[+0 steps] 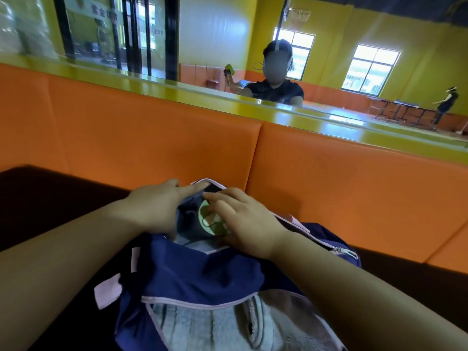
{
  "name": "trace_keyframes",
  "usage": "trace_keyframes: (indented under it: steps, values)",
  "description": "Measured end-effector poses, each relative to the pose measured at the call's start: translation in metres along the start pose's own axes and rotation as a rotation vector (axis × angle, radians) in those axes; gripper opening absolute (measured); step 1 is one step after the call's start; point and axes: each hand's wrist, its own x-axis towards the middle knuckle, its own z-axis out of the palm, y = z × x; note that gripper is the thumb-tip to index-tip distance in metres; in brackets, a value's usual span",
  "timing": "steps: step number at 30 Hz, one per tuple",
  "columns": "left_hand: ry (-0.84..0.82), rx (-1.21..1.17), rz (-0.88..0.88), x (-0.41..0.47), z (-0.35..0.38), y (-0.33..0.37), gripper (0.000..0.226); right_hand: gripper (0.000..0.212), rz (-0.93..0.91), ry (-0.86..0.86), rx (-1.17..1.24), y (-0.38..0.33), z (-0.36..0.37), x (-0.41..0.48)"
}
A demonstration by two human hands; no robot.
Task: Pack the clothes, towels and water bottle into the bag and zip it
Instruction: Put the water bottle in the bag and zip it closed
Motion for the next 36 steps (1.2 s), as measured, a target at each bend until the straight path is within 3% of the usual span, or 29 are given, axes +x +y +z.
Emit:
trace_keyframes:
  steps: [5, 9, 13, 14, 20, 27, 31, 36]
  values:
    - [0.014, -0.031, -0.007, 0.000, 0.000, -0.002, 0.122, 0.044, -0.093, -0.039, -0.096, 0.001, 0.031, 0.004]
    - [0.025, -0.037, 0.004, 0.001, 0.000, -0.002, 0.123, 0.027, -0.054, -0.243, -0.076, 0.005, 0.046, -0.001]
    - [0.019, -0.033, 0.009, 0.001, 0.002, -0.001, 0.123, 0.053, 0.007, -0.462, 0.000, 0.014, 0.064, -0.003]
    - [0.017, -0.040, 0.011, 0.000, 0.003, -0.002, 0.122, 0.050, 0.021, -0.478, 0.024, 0.014, 0.063, -0.003]
    - [0.087, -0.063, 0.017, -0.013, 0.011, 0.001, 0.087, 0.031, 0.148, -0.352, 0.231, -0.002, 0.012, -0.008]
    - [0.225, -0.105, 0.040, -0.047, 0.003, 0.027, 0.047, 0.023, 0.214, -0.176, 0.119, -0.019, -0.062, -0.055]
    - [0.368, -0.197, 0.141, -0.068, 0.004, 0.066, 0.029, 0.031, 0.335, -0.100, 0.096, -0.023, -0.089, -0.106]
    - [0.375, -0.334, 0.269, -0.083, 0.022, 0.125, 0.025, 0.014, 0.679, 0.058, 0.019, -0.031, -0.089, -0.184]
